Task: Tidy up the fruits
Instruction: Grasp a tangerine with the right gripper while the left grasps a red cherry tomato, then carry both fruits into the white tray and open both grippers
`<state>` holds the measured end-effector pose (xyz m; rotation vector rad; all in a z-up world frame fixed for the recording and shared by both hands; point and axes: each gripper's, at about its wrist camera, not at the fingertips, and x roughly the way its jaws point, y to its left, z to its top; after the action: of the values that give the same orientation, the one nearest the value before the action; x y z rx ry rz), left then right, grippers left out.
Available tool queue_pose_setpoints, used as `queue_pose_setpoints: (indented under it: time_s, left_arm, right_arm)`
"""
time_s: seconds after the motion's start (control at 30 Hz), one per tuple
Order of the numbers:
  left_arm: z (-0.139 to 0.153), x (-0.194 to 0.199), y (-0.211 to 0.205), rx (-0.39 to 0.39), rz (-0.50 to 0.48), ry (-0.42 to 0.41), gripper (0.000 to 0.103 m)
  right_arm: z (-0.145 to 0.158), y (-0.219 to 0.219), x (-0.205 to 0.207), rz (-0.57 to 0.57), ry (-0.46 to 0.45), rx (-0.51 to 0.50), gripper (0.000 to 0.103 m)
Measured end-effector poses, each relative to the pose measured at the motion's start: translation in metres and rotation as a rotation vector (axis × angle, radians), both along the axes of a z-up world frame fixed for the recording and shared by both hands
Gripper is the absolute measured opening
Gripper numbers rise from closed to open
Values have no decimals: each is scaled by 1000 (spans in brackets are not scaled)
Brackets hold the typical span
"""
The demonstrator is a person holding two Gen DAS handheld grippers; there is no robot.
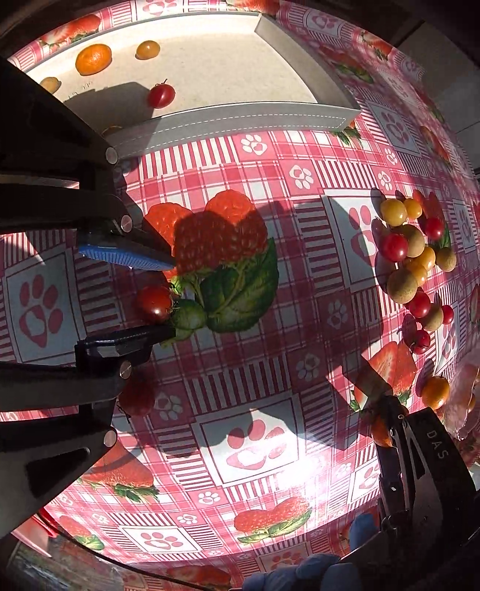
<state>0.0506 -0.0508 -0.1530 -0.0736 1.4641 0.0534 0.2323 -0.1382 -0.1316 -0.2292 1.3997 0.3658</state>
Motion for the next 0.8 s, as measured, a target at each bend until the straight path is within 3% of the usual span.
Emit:
queue_pose_setpoints:
  time_s: [0.03, 0.3, 0.57, 0.8]
  left_arm:
    - [0, 0, -1, -1, -4, 1, 22]
    - [4, -15, 9, -134, 43, 33, 22]
    - [13, -20, 21, -144, 32, 35, 22]
    - [46, -23, 29, -167, 3, -10, 22]
  right_arm:
    - [2, -3, -1, 3, 5, 10, 43]
    - [17, -37, -55, -30, 54, 94, 43]
    - [23, -57, -109, -91, 120, 139, 43]
    - [35, -57, -142, -92, 138, 133, 43]
